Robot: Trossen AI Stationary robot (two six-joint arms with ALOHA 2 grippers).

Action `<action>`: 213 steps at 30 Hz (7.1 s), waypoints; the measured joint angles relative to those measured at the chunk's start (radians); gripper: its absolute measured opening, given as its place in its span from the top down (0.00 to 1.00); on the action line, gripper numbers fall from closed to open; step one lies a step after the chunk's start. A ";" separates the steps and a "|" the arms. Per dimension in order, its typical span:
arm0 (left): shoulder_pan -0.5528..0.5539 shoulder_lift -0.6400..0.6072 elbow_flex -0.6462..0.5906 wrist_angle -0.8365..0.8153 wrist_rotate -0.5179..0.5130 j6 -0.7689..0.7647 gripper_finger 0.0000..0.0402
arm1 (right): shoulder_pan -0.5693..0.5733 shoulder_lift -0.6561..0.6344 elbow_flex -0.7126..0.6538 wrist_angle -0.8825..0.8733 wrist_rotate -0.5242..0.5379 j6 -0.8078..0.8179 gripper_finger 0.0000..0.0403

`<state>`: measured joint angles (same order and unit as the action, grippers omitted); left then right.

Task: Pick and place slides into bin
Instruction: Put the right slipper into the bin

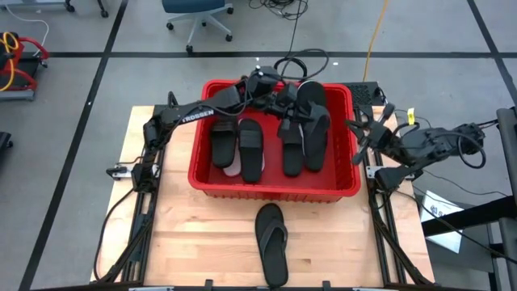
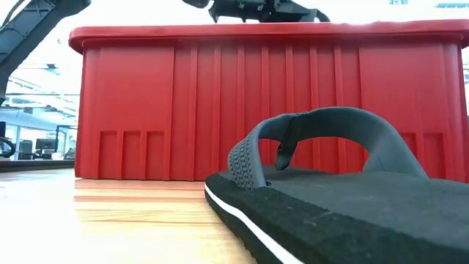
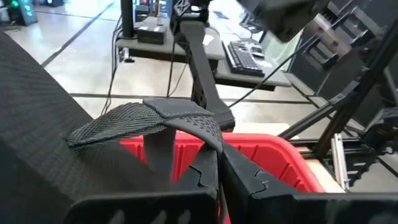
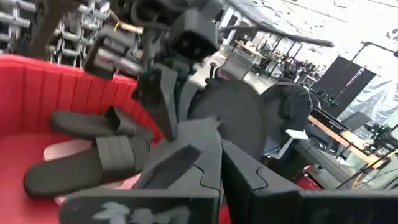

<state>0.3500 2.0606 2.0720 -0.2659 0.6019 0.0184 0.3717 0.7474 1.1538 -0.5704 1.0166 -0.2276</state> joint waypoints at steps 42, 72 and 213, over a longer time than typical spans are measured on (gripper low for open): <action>-0.104 0.000 0.066 0.001 -0.029 0.037 1.00 | 0.000 0.061 -0.243 0.455 0.189 -0.340 0.84; -0.082 0.000 0.066 -0.061 -0.185 0.029 0.66 | -0.116 0.057 -0.263 0.499 0.214 -0.313 1.00; -0.074 -0.332 0.065 -0.516 -0.577 0.291 0.66 | -0.543 0.442 -0.301 -0.244 -0.234 0.960 0.93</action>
<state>0.2764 1.7287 2.1372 -0.7823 0.0246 0.3096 -0.1711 1.1892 0.8528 -0.8145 0.7828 0.7326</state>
